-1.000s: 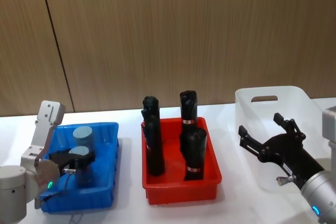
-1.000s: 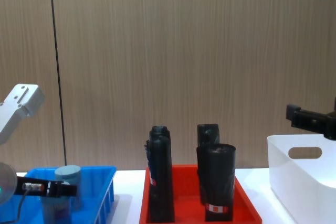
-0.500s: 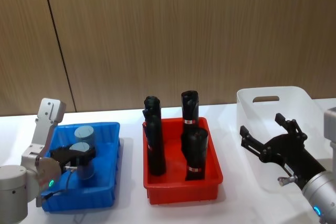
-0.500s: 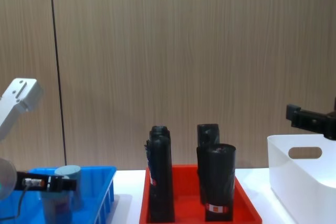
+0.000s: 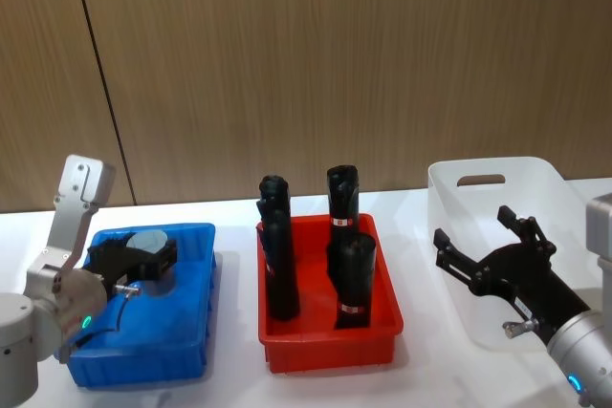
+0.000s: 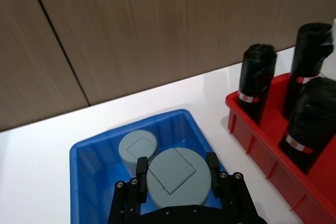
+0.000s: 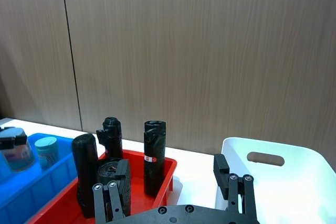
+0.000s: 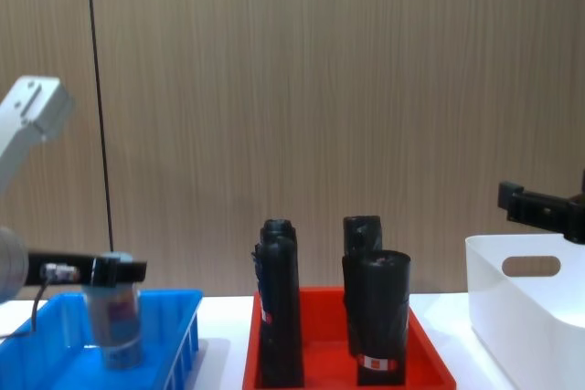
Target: Pick the cotton swabs from the blue box and place them into the white box.
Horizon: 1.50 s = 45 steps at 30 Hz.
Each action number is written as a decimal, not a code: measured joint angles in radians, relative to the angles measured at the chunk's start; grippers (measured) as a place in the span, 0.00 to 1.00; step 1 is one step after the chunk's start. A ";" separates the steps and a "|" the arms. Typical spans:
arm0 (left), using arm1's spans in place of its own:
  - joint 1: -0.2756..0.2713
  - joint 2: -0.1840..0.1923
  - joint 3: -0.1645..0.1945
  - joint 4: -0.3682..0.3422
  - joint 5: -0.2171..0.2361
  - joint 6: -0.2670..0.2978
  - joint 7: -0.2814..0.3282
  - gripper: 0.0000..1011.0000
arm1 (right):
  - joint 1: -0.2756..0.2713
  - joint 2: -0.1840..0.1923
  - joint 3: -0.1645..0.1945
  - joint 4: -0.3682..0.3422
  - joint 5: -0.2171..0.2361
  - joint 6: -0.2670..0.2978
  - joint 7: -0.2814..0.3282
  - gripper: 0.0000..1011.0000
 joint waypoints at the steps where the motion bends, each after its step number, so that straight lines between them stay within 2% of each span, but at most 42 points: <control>1: 0.006 0.006 -0.002 -0.022 0.003 0.000 -0.010 0.66 | 0.000 0.000 0.000 0.000 0.000 0.000 0.000 0.99; 7: 0.021 0.025 -0.007 -0.086 0.016 -0.001 -0.059 0.66 | 0.000 0.000 0.000 0.000 0.000 0.000 0.000 0.99; 15: 0.027 0.054 -0.015 -0.156 0.034 0.003 -0.179 0.66 | 0.000 0.000 0.000 0.000 0.000 0.000 0.000 0.99; 18: 0.026 0.059 -0.016 -0.166 0.037 0.003 -0.212 0.66 | 0.000 0.000 0.000 0.000 0.000 0.000 0.000 0.99; 22: 0.019 0.070 -0.017 -0.178 0.045 0.003 -0.289 0.66 | 0.000 0.000 0.000 0.000 0.000 0.000 0.000 0.99; 34: -0.013 0.084 -0.015 -0.170 0.057 -0.019 -0.480 0.66 | 0.000 0.000 0.000 0.000 0.000 0.000 0.000 0.99; 45: -0.059 0.084 -0.004 -0.115 0.054 -0.078 -0.681 0.66 | 0.000 0.000 0.000 0.000 0.000 0.000 0.000 0.99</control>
